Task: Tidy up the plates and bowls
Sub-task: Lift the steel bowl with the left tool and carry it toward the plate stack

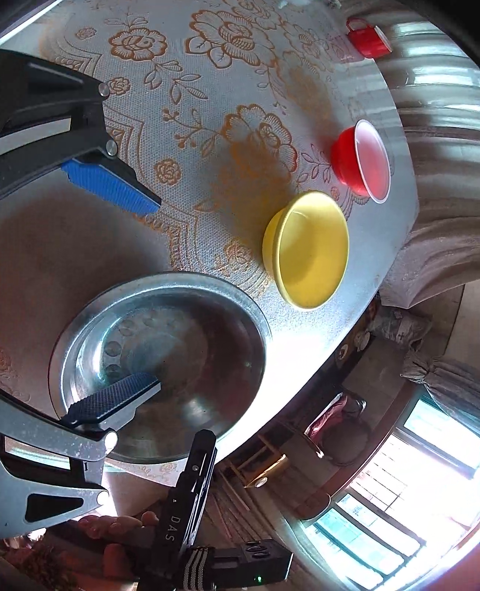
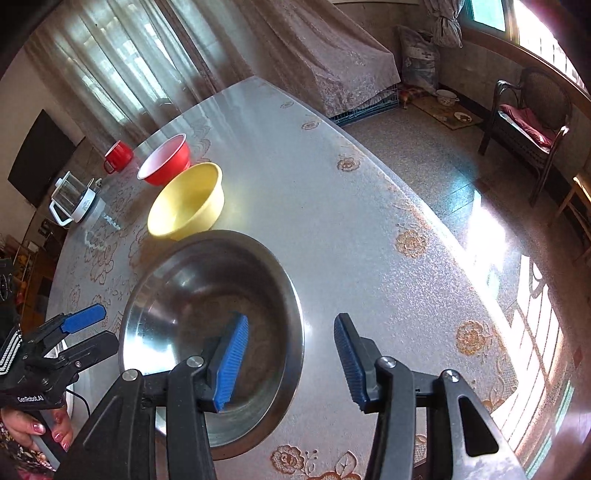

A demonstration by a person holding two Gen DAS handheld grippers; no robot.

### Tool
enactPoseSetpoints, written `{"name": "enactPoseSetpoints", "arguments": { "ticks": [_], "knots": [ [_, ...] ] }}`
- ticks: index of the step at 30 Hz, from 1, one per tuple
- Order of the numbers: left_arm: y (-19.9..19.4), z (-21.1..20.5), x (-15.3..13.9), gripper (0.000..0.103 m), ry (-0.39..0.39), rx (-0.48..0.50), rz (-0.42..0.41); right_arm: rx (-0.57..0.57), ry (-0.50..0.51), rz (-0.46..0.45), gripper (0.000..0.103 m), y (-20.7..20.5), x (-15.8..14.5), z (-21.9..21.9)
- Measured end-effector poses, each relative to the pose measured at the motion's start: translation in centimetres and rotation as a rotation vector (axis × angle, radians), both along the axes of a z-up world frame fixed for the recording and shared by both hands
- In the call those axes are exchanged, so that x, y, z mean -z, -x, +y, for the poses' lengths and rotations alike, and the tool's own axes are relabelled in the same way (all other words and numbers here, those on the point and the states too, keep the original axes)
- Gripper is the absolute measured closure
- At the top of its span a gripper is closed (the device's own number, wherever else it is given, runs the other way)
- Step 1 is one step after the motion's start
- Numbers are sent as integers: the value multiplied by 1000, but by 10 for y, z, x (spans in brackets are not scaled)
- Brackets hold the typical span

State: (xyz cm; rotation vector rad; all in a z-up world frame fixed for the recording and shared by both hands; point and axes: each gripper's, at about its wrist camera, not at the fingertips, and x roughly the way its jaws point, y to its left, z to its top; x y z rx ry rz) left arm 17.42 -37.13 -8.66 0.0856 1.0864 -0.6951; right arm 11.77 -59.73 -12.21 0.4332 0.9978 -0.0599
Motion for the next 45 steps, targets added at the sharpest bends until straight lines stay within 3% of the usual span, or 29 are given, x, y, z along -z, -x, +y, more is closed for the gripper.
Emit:
{"name": "enactPoseSetpoints", "arguments": {
  "ticks": [6,8,10,13,17,22,34,45],
  "knots": [
    [4,-12,7,26,-21,21,22,-23,-31,17,54,-6,9,0],
    [5,-17,9,32,-27,33,28,-37,-33,23,54,-9,11,3],
    [8,-20,12,45,-41,49,29,-47,-28,28,55,-10,13,6],
    [10,-25,16,55,-60,62,30,-58,-30,37,67,-13,15,7],
    [12,-26,21,63,-82,66,30,-76,-32,47,75,-15,18,10],
    [7,-24,25,80,-106,63,35,-79,23,64,85,-15,20,14],
    [12,4,7,80,-66,59,35,-54,15,87,88,-9,18,27],
    [15,74,-21,79,-61,-44,-10,-159,9,65,88,-24,5,87]
  ]
}}
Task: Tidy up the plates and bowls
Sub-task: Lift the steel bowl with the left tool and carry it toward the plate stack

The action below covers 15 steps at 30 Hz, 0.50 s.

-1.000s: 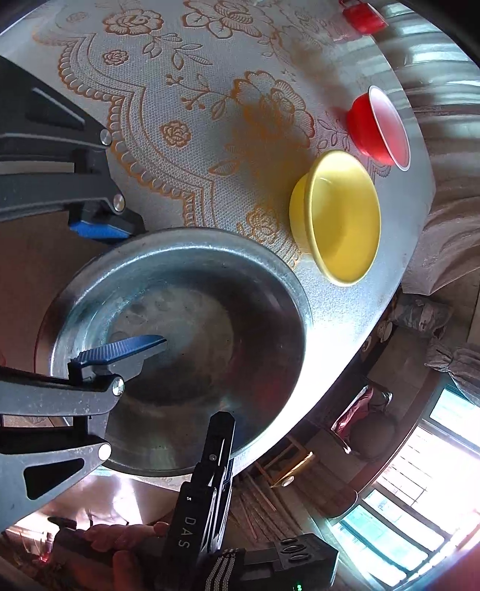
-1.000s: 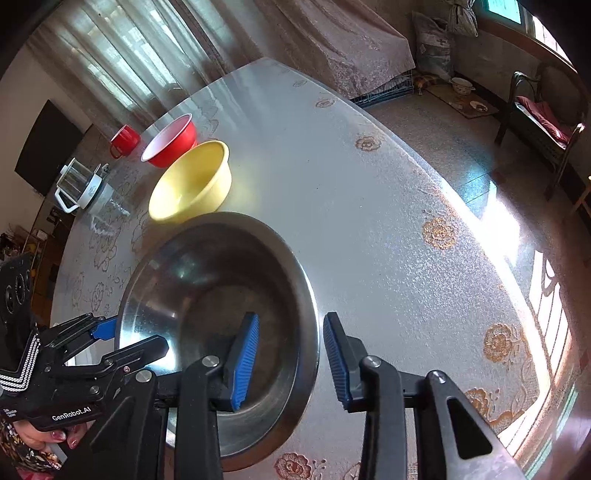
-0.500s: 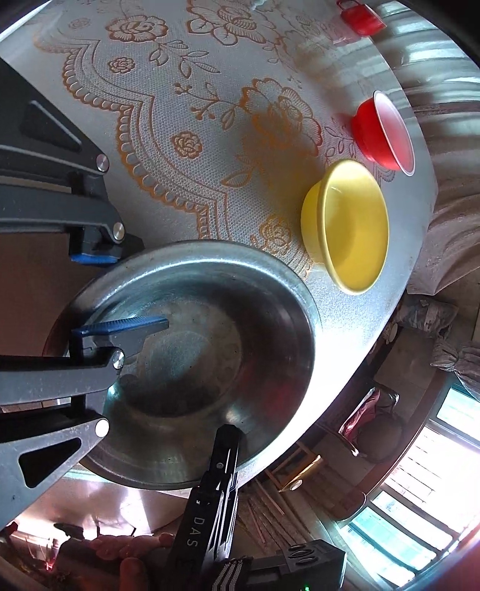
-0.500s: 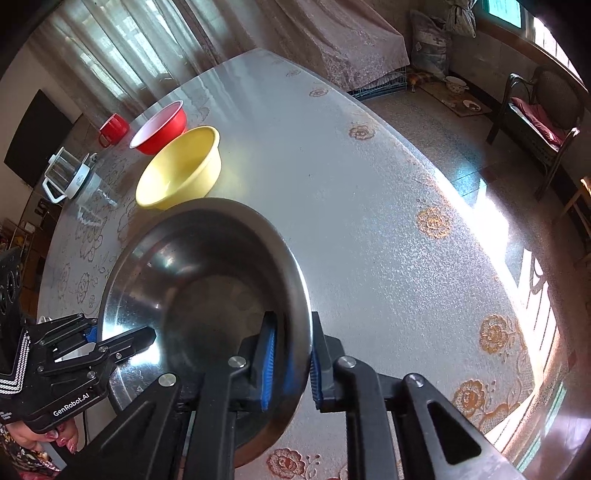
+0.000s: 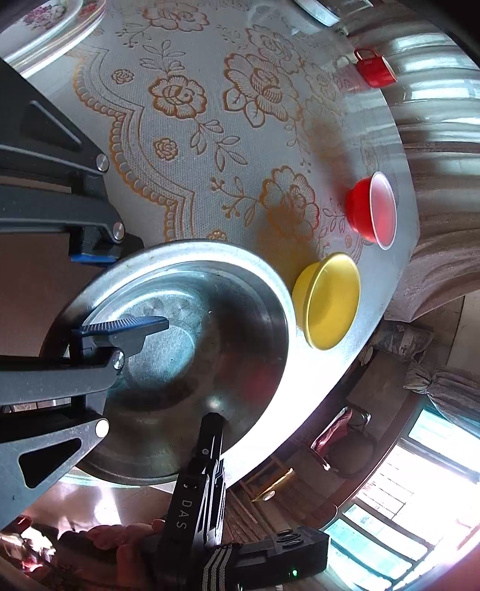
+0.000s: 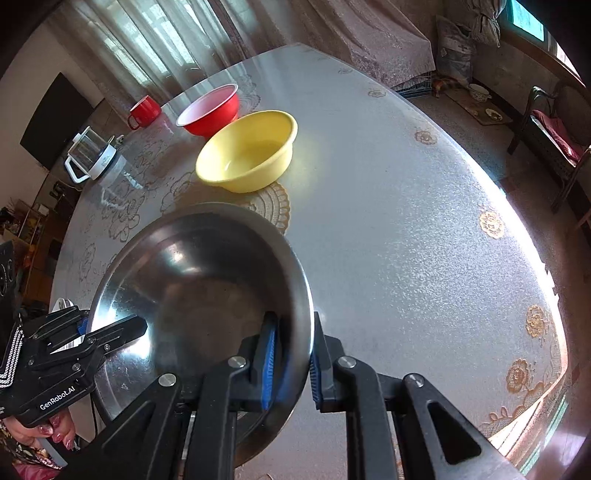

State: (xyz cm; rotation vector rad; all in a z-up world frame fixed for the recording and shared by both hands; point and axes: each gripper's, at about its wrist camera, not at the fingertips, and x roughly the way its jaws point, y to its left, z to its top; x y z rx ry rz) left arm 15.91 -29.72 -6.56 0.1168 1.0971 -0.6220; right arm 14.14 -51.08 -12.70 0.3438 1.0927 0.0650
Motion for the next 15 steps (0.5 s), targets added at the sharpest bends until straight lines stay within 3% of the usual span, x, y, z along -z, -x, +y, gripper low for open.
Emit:
{"name": "enactPoseSetpoints", "arguments": {
  "ticks": [15],
  "knots": [
    [14,105,-2,78,-14,-173,0,-208,16,-23,88,-30,-8,107]
  ]
}}
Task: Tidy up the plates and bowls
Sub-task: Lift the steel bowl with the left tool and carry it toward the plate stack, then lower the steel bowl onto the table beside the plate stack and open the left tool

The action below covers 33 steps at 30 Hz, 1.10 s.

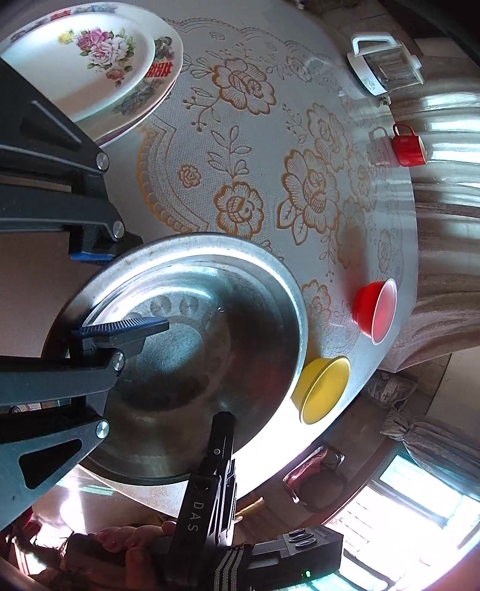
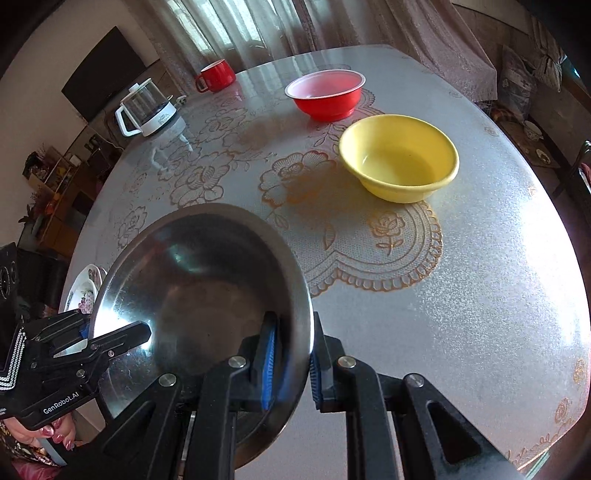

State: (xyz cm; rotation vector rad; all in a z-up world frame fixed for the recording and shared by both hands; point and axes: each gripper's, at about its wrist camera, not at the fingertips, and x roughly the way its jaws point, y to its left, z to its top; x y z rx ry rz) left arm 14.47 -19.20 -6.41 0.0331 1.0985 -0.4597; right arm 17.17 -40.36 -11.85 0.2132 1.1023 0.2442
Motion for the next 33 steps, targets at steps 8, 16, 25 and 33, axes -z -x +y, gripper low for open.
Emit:
{"name": "enactPoseSetpoints", "arguments": {
  "ticks": [8,16,25,33],
  "knots": [
    [-1,22,9,78,-24,-25,12,-42,18,5,88,-9,6,32],
    [-5,26,21,77,-63,-12,35,-35,20,21,88,-12,16,44],
    [-5,20,28,73,-110,40,33,-19,29,43,88,-12,22,41],
    [-4,16,36,73,-163,71,33,-16,38,63,88,-10,30,43]
  ]
}}
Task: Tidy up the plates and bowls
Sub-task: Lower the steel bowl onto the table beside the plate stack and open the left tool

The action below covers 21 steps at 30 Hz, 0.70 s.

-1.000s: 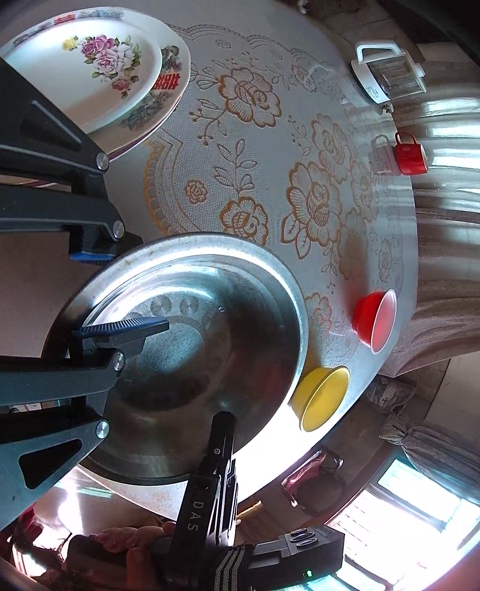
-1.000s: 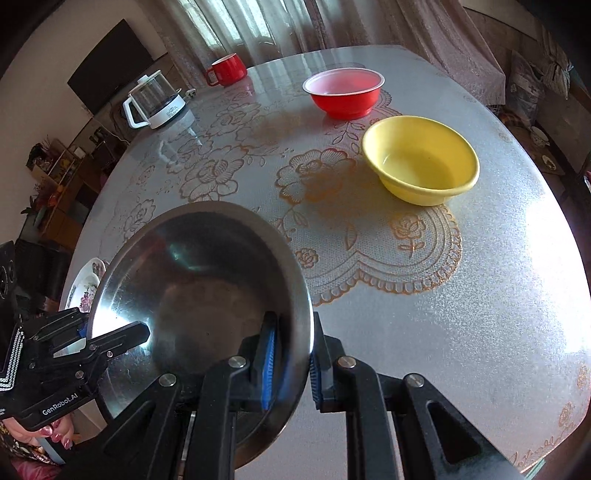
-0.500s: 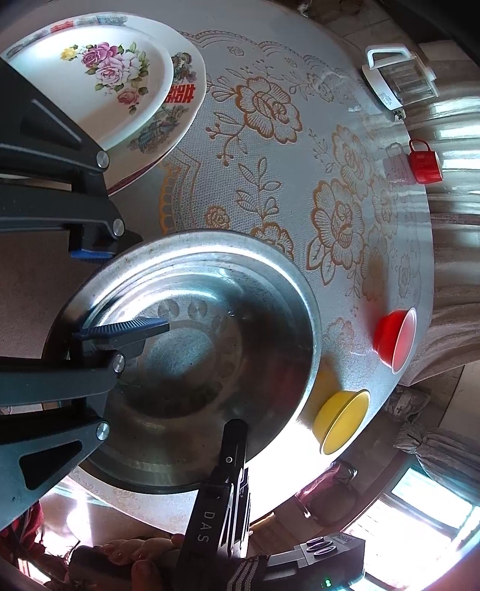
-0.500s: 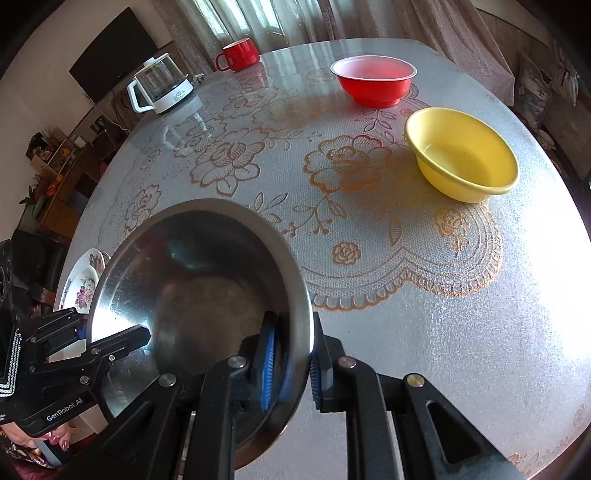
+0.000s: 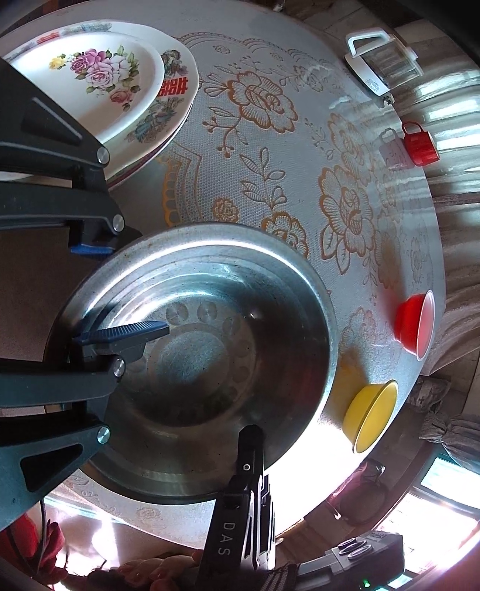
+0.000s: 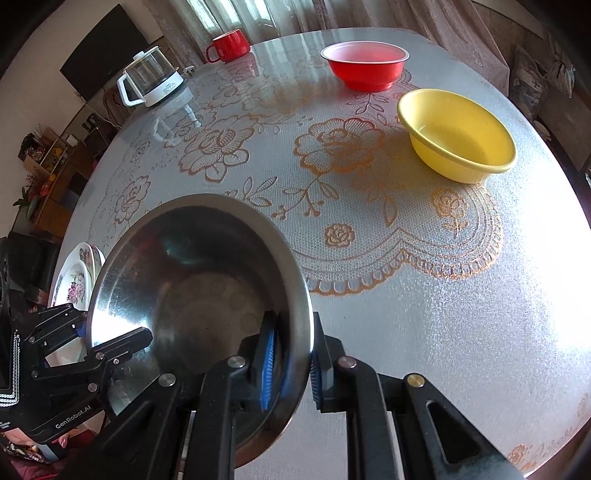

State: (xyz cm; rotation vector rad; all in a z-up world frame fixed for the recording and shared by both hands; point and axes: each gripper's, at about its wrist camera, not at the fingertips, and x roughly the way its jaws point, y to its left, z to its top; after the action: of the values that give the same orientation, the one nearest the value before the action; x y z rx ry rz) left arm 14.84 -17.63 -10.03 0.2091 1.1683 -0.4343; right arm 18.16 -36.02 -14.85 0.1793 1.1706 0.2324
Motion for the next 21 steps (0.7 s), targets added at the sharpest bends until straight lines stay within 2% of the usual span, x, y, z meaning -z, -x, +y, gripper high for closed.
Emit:
{"name": "enactPoseSetpoints", "arguments": {
  "ticks": [15,21],
  "knots": [
    [5,-12,4,69,-42,40,-10,24,18,12,86,9,-1,-5],
    [8,-12,1,56,-49,52,-4,13,15,15,85,13,-4,-4]
  ]
}}
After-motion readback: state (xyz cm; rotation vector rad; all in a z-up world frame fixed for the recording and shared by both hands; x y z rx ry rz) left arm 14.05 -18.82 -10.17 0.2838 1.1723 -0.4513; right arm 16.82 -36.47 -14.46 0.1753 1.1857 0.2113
